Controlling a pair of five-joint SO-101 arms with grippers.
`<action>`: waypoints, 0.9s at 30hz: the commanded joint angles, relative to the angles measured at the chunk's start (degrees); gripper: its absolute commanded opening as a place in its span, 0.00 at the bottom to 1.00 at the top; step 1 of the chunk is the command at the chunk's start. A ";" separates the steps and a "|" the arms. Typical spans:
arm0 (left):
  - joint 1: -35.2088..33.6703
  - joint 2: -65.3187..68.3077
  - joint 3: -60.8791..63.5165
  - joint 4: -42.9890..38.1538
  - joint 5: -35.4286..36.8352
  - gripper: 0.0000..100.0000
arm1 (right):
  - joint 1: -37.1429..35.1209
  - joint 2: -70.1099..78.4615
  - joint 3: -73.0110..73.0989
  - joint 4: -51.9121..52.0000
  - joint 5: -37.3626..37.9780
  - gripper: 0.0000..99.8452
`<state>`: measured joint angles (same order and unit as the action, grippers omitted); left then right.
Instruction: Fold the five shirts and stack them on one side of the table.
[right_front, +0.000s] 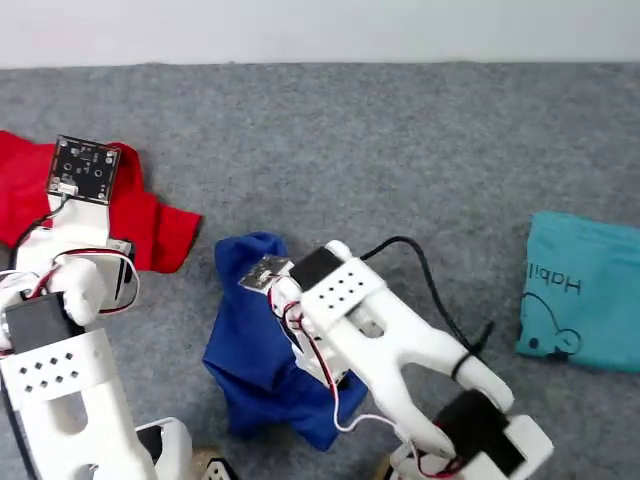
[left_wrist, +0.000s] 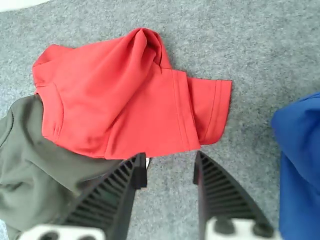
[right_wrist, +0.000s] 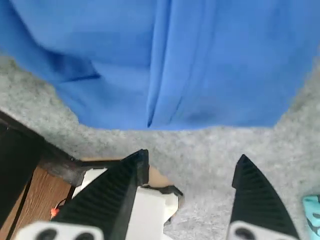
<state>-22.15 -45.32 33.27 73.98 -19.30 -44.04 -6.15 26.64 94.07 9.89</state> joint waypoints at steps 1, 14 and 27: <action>-0.44 -0.62 -0.22 -0.44 -0.18 0.17 | -2.51 1.19 -4.40 -1.27 -2.90 0.27; -0.53 -0.70 2.59 -0.44 -0.18 0.17 | -4.88 11.82 -5.89 -7.16 -4.13 0.27; -0.44 -0.70 2.51 -0.44 -0.18 0.17 | 2.86 15.96 -5.89 -6.90 -3.69 0.11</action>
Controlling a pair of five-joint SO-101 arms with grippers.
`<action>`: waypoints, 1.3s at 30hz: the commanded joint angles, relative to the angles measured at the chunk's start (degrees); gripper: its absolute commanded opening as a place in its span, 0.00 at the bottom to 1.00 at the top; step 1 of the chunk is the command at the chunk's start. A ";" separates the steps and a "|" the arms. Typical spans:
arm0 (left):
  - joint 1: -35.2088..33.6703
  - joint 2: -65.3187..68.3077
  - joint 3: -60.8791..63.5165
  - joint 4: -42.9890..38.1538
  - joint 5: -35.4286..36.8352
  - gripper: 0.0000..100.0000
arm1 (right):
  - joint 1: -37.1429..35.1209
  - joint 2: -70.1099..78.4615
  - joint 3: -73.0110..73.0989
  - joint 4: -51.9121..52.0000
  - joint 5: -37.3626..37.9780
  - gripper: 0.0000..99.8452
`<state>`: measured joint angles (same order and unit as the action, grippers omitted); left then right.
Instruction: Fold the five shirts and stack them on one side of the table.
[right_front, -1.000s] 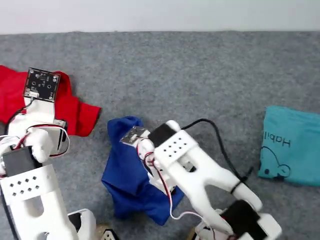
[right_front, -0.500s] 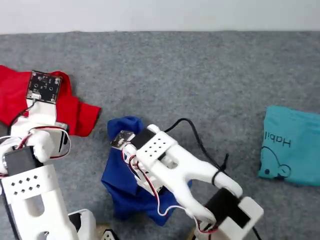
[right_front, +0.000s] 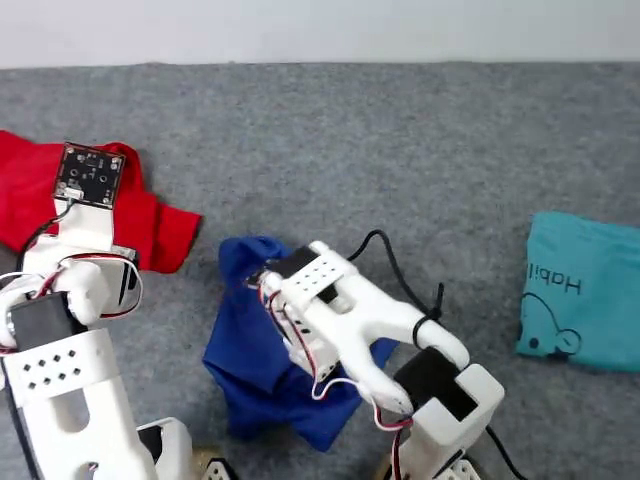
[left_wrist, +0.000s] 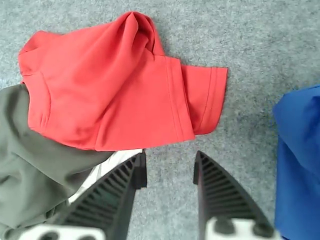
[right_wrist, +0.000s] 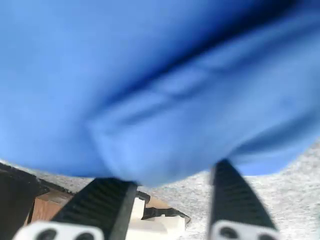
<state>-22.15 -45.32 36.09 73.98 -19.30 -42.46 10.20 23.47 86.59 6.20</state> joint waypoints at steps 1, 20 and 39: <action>-0.44 -0.70 -0.31 -0.44 -0.18 0.17 | 1.36 -0.48 -2.73 0.92 0.00 0.10; -0.09 -0.70 -0.75 -0.88 -0.18 0.17 | 12.44 -27.03 -2.81 14.02 13.19 0.01; 17.76 0.26 -0.66 -7.65 8.62 0.17 | 44.88 -63.43 -2.73 15.25 43.87 0.01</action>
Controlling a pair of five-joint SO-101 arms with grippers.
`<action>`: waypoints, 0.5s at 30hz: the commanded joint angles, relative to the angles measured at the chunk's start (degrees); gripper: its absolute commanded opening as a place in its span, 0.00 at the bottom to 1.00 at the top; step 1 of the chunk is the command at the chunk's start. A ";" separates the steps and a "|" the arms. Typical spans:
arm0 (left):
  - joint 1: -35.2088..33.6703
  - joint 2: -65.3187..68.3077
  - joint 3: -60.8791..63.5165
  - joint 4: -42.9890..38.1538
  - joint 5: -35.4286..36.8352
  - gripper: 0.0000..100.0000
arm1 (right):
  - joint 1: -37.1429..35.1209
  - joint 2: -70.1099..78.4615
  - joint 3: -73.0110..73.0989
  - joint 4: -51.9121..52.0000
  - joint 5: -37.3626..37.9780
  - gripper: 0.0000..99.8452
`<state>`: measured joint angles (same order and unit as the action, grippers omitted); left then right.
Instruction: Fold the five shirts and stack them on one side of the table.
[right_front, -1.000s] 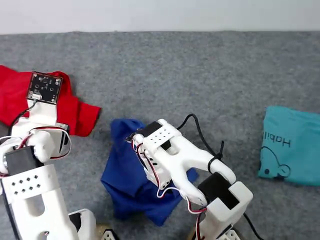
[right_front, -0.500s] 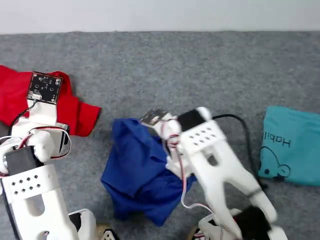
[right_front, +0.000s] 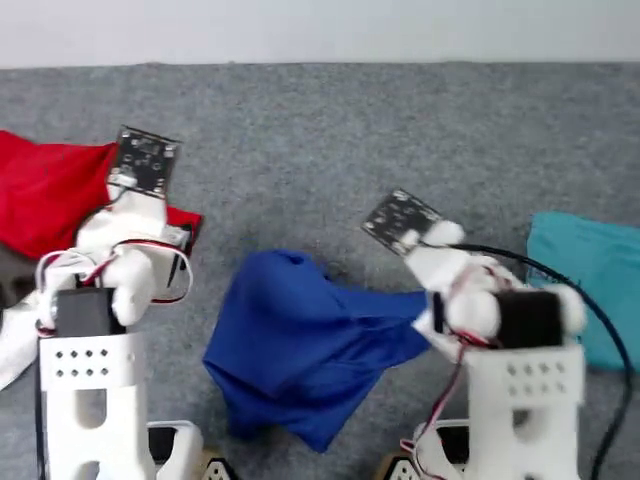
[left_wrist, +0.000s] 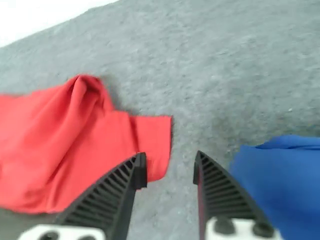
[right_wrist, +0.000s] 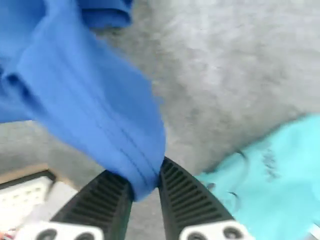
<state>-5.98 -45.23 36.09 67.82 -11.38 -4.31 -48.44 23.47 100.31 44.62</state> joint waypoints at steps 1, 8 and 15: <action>1.93 0.70 -0.84 -1.49 0.70 0.17 | 9.19 -6.55 -2.73 0.48 7.56 0.01; 2.37 8.18 -5.93 0.53 0.79 0.17 | 24.66 -16.92 -2.46 -12.18 17.93 0.01; 11.34 19.52 -11.12 0.09 0.79 0.17 | 26.95 -18.77 -0.35 -12.00 19.25 0.01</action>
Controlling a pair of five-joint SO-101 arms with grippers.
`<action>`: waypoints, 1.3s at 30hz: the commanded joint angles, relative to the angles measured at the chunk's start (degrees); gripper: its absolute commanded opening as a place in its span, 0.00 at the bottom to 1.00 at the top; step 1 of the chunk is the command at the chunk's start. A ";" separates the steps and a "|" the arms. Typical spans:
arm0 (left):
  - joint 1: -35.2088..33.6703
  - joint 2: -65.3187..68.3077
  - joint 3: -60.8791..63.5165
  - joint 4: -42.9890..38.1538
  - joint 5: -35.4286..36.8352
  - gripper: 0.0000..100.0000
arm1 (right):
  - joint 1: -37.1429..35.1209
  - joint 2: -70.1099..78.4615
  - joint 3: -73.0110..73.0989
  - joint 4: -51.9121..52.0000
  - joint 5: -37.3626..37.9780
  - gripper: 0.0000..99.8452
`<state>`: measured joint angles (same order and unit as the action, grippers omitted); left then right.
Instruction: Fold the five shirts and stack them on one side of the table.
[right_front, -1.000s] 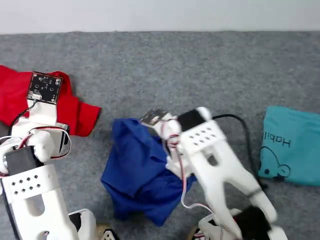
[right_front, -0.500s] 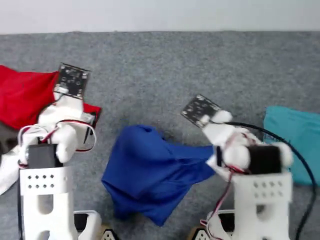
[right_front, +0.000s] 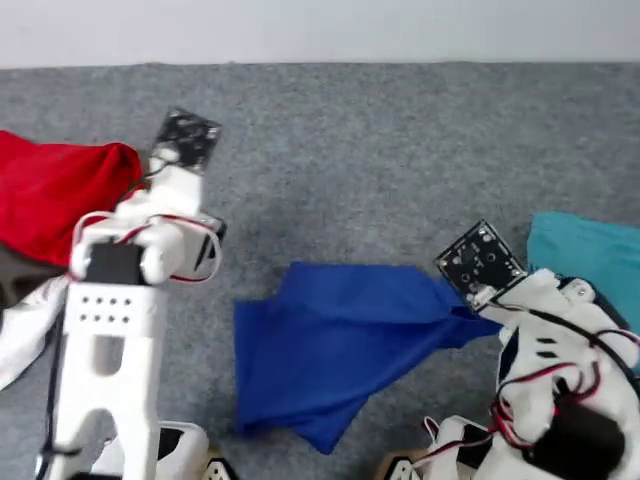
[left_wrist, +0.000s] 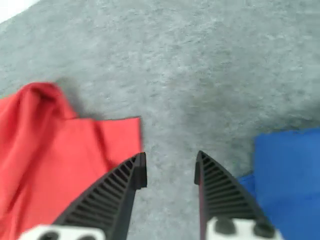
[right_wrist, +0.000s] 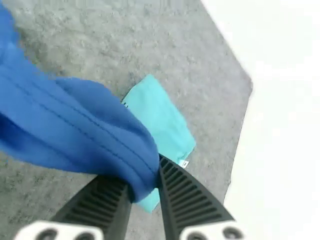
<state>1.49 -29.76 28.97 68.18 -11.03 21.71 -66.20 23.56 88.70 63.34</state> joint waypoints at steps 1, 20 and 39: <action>5.27 6.51 -4.88 -0.26 0.44 0.17 | 0.92 -1.01 0.09 -0.13 0.53 0.01; 18.99 49.23 -32.75 13.63 -3.25 0.27 | 1.01 -1.01 4.92 -0.40 0.53 0.01; 16.62 55.38 -44.18 21.45 -6.86 0.01 | 0.75 -1.01 5.01 -9.63 0.44 0.01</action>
<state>20.13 31.43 -10.24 86.90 -17.36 21.98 -66.46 28.92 83.96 63.52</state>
